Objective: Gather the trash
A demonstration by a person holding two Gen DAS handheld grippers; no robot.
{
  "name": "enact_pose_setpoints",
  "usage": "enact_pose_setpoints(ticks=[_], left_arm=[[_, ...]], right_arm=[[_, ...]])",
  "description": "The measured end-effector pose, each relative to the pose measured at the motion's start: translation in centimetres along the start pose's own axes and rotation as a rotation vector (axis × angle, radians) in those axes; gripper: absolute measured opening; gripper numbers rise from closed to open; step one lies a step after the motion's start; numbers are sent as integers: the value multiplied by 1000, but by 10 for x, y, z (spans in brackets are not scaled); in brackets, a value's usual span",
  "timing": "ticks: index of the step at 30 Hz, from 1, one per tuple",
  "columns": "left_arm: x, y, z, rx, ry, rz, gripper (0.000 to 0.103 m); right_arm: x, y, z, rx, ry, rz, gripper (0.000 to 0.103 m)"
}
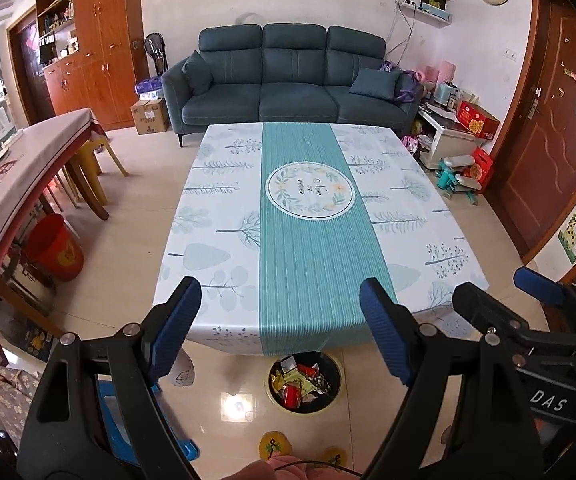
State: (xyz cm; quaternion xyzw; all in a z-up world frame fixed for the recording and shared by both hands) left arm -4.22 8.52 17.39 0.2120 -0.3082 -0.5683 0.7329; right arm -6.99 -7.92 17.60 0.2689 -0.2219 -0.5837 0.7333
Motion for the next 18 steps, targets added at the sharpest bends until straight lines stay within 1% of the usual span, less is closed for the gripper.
enact_pose_setpoints(ticks=[5, 18], left_arm=[[1, -2, -4, 12, 8, -5, 79], [-1, -6, -18, -9, 15, 2, 79]], right_arm=[[2, -7, -3, -14, -8, -21, 98], [2, -11, -7, -19, -12, -28, 98]])
Point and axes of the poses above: each gripper's, at about its wrist camera, not at the fingertips, and z roughly against the way its jaws point, x to its right, y to its top, the point moved 6 cm from there along -z, roughly the way its jaws point, and after that the axes turned 14 degrees about z, right-handed, at the moved point
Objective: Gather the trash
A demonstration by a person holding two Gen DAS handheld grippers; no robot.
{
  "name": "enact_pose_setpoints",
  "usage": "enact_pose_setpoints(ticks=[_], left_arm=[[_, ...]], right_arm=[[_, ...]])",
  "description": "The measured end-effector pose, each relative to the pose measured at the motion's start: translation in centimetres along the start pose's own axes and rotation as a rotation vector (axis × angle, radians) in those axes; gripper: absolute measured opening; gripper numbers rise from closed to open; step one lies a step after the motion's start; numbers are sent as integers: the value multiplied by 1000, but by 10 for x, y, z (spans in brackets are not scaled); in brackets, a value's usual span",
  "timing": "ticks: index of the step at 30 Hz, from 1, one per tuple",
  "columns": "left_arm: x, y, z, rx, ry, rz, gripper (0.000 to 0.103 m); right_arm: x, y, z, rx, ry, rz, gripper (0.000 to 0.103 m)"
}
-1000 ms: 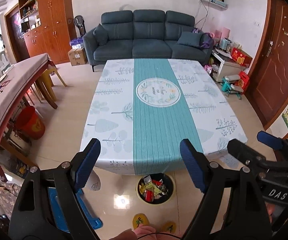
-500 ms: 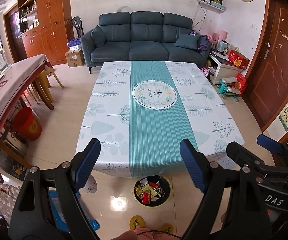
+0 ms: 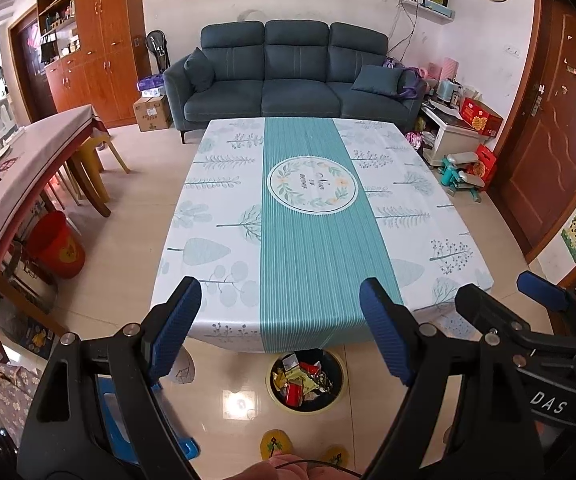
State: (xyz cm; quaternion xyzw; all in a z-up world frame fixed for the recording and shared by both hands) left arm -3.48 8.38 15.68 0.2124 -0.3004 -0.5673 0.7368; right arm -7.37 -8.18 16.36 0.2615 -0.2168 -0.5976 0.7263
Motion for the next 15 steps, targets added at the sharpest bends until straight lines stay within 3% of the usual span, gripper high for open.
enact_pose_setpoints(ticks=[15], left_arm=[[1, -4, -6, -8, 4, 4, 79]], right_arm=[[2, 1, 1, 1, 0, 3, 98]])
Point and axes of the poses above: each gripper's, at about its wrist camera, not at the fingertips, and z roughly against the way its jaws point, x to its right, y to its top, the point moved 6 cm from there along -z, roughly the way its jaws point, and after that the axes turned 14 degrees about z, right-handed, at the moved point
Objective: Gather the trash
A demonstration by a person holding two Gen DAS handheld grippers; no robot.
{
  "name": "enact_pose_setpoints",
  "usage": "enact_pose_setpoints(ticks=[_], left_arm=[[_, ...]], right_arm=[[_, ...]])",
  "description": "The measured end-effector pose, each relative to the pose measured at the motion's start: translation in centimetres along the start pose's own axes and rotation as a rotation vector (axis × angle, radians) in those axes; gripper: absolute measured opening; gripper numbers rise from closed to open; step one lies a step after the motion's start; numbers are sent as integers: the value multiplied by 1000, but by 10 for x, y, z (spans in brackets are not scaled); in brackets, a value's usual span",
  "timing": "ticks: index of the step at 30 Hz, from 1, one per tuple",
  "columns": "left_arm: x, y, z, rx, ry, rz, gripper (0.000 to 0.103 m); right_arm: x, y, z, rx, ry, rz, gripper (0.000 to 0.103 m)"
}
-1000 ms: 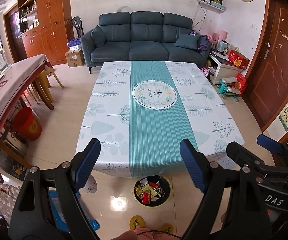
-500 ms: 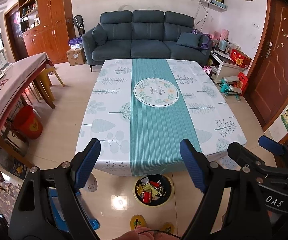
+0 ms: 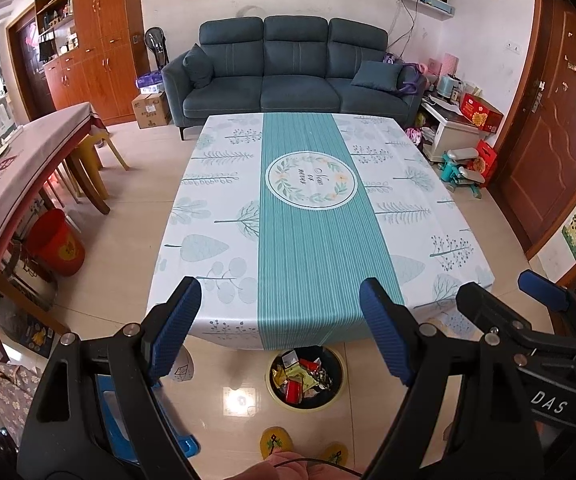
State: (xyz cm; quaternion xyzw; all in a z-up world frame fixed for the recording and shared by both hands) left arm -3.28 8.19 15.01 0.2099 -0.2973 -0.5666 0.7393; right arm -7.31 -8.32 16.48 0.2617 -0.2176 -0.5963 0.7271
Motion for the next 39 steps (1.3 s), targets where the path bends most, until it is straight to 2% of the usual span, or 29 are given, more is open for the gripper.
enact_pose_setpoints(ticks=[39], left_arm=[[0, -10, -10, -19, -2, -10, 79]], right_arm=[[3, -2, -3, -6, 3, -3, 98]])
Point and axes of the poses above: each gripper's, at about its wrist camera, not at the fingertips, and z roughly against the way its jaws point, x to its right, y to its top, the point moved 6 cm from there along -z, roughly the way its jaws point, and after that the axes turned 14 degrees about z, right-handed, at the moved point
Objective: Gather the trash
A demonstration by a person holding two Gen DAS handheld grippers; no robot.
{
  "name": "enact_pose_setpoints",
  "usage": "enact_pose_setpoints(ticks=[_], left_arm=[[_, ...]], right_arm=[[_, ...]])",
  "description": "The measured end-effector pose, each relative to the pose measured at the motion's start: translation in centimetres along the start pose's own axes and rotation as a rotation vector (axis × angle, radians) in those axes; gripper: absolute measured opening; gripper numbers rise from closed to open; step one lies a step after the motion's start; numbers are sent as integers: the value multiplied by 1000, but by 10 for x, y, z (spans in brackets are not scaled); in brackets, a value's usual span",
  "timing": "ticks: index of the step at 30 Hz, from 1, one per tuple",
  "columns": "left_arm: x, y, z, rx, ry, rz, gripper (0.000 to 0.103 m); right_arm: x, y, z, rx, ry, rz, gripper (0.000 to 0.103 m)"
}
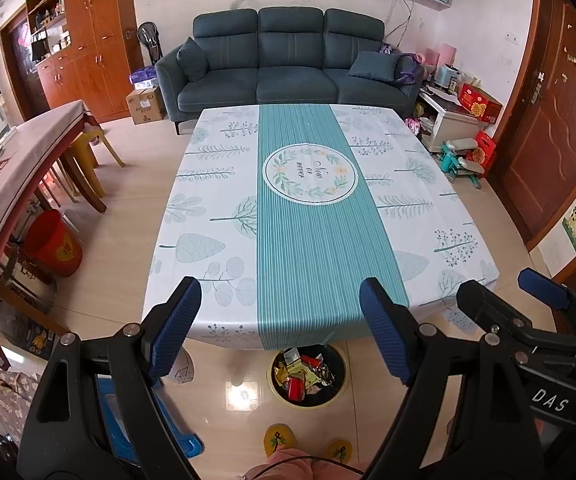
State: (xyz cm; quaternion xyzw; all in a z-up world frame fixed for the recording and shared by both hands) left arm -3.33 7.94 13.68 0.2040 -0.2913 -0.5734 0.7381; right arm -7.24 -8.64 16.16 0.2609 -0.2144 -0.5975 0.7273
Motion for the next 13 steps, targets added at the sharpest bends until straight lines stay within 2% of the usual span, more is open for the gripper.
enact_pose_setpoints(ticks=[13], left_arm=[[-11, 2, -15, -18, -26, -20, 79]], right_arm=[[-6, -6, -5, -9, -18, -5, 98]])
Point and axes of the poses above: each gripper's, at about its wrist camera, not at the fingertips, and z roughly against the way its jaws point, x to its right, y to its top, the point moved 6 cm from there along -z, roughly the way its jaws point, and after that the axes turned 14 degrees about z, right-handed, at the moved point
